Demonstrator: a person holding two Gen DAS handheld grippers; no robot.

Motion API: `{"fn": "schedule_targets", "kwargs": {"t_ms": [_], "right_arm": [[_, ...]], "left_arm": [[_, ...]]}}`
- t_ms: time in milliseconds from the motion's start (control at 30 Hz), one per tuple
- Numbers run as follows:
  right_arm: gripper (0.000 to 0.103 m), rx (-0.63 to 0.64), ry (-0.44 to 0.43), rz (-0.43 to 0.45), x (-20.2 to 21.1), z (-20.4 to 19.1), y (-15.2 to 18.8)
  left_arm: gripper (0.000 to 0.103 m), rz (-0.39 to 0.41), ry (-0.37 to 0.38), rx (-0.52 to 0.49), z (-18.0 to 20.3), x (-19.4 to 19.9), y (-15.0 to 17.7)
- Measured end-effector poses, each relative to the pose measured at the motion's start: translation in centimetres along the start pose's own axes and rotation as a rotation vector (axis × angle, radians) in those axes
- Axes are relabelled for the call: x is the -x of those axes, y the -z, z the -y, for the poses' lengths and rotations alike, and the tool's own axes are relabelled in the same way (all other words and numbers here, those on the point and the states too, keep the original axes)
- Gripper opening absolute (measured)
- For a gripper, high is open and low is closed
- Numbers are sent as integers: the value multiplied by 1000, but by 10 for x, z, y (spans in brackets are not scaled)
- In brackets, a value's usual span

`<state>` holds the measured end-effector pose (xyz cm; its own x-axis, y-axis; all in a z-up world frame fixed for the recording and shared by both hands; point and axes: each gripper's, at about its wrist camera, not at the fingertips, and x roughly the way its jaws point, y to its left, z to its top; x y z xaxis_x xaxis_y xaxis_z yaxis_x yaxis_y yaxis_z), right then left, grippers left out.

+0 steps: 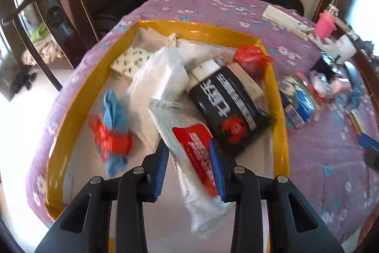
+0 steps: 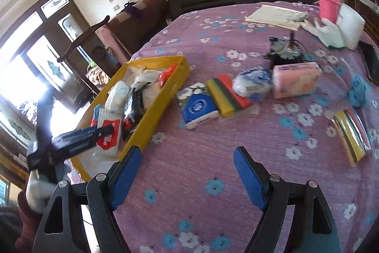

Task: Organize soft objects
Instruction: 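Move both open tools back over the items on the table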

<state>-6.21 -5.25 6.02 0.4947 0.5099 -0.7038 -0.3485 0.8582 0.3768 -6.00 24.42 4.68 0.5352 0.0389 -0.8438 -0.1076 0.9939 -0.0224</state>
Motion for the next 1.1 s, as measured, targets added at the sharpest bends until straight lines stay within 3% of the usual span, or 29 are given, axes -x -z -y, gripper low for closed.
{"fn": "schedule_targets", "kwargs": {"t_ms": [67,133,267,400,633,800,933,1100], "right_arm": [[84,-3,4,10,6,6,1],[84,0,16,31,17,13,1],[85,-3,72,85,33,31,-1],[86,-86,148,124,46,75,2],[86,-289,252,173,80,167,23],[86,-370,308,194,98,210,27],[86,-401,284,172,93,224,27],[86,-370,259,123,62,222,10]], "left_arm": [[36,12,-12,12,-2,-4,-7],[37,32,28,39,-6,2,-6],[69,89,121,66,-4,33,7],[80,145,217,27,16,64,19],[83,68,392,-161,107,60,41],[83,-22,456,-229,162,32,58],[83,-87,439,-233,185,3,64],[99,-43,439,-252,189,3,69]]}}
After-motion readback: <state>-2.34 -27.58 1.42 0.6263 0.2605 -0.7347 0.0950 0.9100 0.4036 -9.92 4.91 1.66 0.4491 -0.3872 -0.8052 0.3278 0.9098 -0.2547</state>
